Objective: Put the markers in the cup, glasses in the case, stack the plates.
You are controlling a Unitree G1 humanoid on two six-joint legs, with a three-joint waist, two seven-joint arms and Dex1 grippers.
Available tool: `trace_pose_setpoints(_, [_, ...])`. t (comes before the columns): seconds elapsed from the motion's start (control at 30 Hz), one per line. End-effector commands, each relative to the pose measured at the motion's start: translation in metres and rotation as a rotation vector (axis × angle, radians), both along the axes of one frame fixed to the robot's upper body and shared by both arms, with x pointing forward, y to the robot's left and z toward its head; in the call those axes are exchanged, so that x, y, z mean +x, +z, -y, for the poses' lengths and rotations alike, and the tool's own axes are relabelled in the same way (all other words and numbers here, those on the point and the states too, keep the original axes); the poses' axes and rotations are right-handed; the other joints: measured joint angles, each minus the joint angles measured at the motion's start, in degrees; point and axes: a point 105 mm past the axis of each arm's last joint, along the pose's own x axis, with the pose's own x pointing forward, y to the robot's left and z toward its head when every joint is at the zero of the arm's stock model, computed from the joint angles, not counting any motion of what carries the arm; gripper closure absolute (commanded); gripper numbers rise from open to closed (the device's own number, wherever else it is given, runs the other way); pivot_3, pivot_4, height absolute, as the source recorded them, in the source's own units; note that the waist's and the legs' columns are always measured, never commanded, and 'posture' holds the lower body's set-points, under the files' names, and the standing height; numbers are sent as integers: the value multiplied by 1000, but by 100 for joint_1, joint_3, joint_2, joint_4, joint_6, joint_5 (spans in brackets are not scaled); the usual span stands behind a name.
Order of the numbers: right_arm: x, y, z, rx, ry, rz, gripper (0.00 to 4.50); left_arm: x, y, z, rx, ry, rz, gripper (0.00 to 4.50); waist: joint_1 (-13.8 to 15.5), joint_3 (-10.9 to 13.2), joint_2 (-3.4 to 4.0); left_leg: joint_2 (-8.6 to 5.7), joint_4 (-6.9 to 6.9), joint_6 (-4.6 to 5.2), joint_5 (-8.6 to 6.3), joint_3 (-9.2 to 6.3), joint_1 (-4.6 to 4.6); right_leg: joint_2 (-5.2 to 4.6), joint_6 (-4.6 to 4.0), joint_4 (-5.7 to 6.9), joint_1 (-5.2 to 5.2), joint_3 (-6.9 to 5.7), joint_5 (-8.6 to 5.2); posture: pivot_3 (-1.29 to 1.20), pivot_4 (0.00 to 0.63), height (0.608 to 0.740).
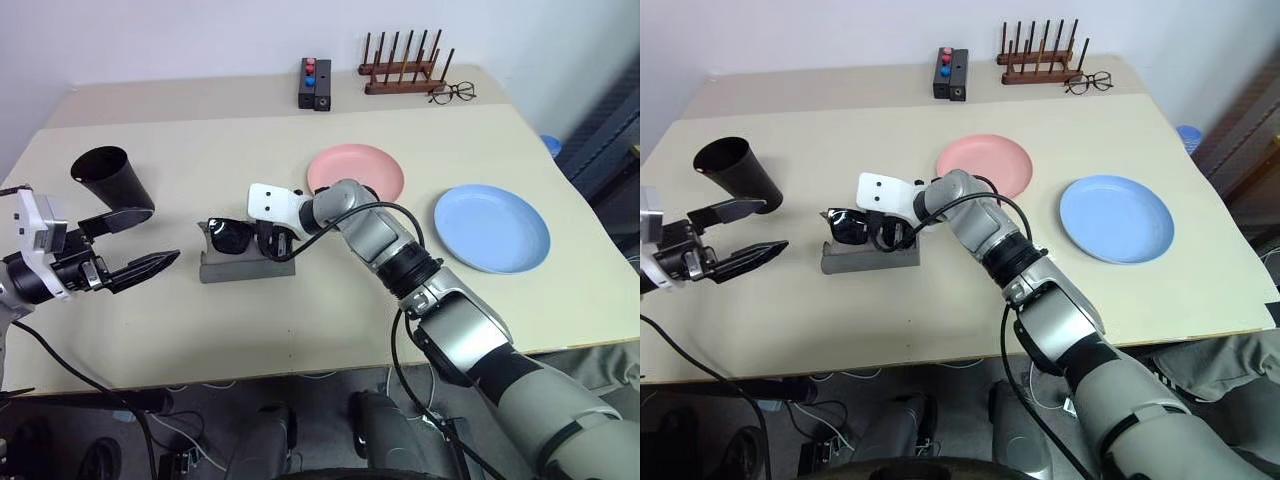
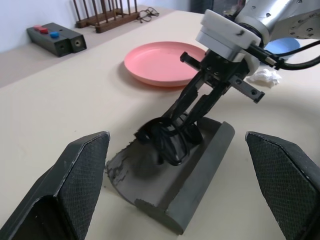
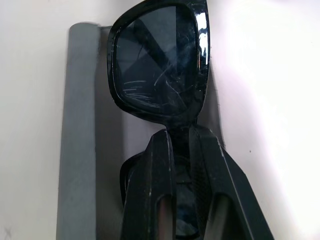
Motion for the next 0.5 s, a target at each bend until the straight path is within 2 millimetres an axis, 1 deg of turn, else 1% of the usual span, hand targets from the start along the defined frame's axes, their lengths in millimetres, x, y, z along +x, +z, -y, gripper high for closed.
trace_pose_setpoints(0.03, [-2, -28, 4, -61, -46, -93, 4444, -1, 7, 1, 17, -1, 35, 0, -1, 0, 0, 0, -3, 4, -2, 0, 7, 0, 0, 0, 5, 0, 0, 0, 150, 740])
trace_pose_setpoints(0.1, [-5, -33, 4, -68, -50, -131, 4444, -1, 7, 1, 18, 0, 35, 0, 1, -1, 1, 0, -7, 14, -8, 0, 22, 0, -1, -2, 20, 0, 0, 0, 150, 740])
trace_pose_setpoints(0.17, [-9, -33, 1, -58, -40, -155, 4444, -1, 7, 1, 19, 2, 34, 0, 4, -3, 0, 0, -7, 20, -12, 0, 30, 0, -1, -4, 29, 0, -1, 0, 150, 740])
trace_pose_setpoints(0.33, [-13, -39, 4, -77, -28, -168, 4444, -1, 6, 1, 21, 5, 34, 0, 6, -5, 0, 0, -7, 20, -12, 0, 31, 0, -1, -4, 31, 0, -1, 0, 150, 740])
trace_pose_setpoints(0.5, [-18, -48, 3, -92, -17, -177, 4444, 0, 7, 1, 21, 8, 38, 0, 6, -16, 0, 0, -7, 20, -12, 0, 32, 0, -1, -4, 31, -1, -1, 0, 150, 740])
